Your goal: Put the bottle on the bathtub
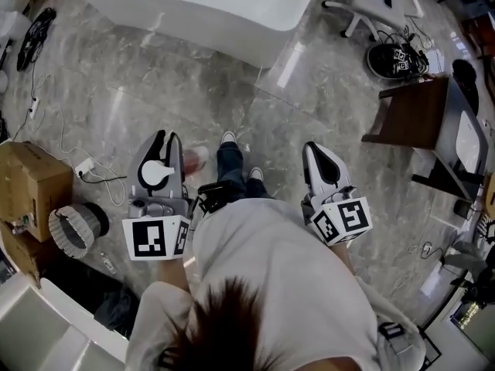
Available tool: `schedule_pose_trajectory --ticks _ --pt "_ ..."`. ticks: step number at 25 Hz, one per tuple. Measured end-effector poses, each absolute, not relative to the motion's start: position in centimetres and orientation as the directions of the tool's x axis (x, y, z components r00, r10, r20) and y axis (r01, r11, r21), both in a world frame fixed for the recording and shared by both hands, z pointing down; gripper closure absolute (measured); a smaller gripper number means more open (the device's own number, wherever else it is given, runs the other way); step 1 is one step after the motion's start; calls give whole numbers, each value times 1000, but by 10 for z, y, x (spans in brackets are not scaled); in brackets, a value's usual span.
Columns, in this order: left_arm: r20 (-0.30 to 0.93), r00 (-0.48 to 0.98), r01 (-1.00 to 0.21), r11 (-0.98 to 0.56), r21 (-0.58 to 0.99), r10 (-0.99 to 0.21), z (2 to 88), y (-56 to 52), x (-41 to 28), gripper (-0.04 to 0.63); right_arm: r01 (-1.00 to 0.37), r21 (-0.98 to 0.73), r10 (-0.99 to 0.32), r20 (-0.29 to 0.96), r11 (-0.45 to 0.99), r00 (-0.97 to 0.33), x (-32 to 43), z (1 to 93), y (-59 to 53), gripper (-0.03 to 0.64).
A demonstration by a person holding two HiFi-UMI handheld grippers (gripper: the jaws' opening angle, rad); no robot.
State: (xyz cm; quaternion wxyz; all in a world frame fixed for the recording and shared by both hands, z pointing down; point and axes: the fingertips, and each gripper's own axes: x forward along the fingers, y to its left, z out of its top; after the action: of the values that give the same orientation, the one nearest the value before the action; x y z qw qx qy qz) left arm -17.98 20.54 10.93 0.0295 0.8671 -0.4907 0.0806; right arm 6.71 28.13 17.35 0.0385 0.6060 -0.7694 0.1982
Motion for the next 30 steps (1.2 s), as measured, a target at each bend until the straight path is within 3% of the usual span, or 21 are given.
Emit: schedule_pose_trajectory --ticks 18,30 --pt "143 594 -798 -602 -16 -791 112 65 -201 480 -962 -223 -934 280 159 -220 7 168 129 620" --pt "169 624 -774 -633 -1 -763 121 30 -175 480 -963 -237 -933 300 130 -200 27 174 98 620"
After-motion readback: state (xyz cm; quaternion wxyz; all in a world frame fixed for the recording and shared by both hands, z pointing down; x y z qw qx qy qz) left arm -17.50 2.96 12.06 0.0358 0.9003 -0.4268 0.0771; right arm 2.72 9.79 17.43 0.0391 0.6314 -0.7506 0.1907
